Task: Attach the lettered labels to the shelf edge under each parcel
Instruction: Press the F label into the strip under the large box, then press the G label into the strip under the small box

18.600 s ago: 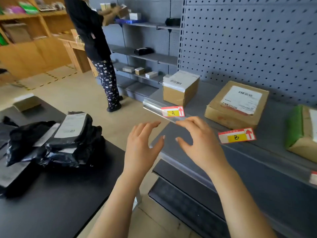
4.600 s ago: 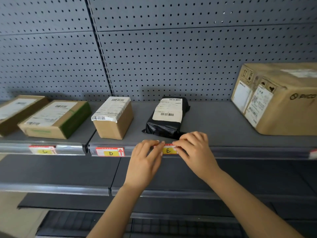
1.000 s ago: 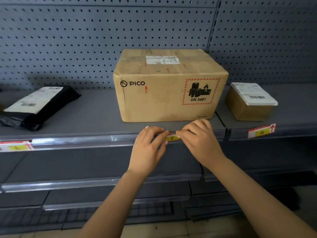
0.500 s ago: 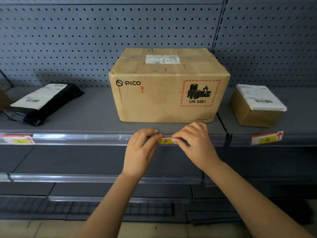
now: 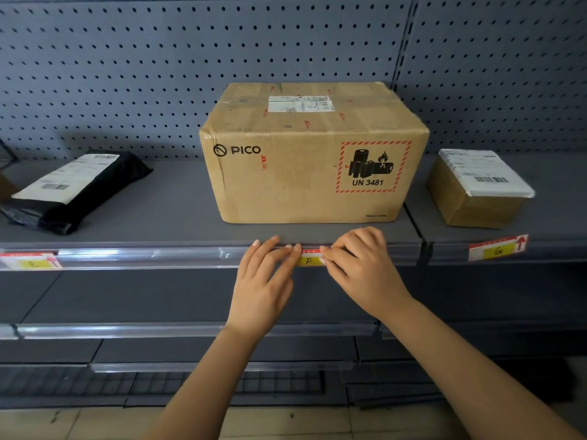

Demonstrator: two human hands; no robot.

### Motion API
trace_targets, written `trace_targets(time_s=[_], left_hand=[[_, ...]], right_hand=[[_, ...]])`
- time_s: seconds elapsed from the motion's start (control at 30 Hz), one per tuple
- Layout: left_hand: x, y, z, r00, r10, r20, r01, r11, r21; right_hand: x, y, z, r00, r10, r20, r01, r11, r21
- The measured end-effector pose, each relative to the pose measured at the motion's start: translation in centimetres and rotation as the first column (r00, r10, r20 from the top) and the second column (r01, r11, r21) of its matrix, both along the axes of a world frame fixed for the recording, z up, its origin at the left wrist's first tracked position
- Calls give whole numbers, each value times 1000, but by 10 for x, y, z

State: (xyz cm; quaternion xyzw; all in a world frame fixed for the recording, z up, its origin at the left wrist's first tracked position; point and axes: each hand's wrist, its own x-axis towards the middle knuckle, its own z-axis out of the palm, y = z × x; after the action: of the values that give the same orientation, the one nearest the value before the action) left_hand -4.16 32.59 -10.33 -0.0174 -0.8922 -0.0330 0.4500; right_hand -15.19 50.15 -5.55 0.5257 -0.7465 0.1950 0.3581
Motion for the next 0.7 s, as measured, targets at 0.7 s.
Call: trace_targets(time_s=[0.7], left_hand=[[-39,62,63,895,-444,-43,446,893,61]], right_hand=[[35,87,32,914,-393,96,375,912,166]])
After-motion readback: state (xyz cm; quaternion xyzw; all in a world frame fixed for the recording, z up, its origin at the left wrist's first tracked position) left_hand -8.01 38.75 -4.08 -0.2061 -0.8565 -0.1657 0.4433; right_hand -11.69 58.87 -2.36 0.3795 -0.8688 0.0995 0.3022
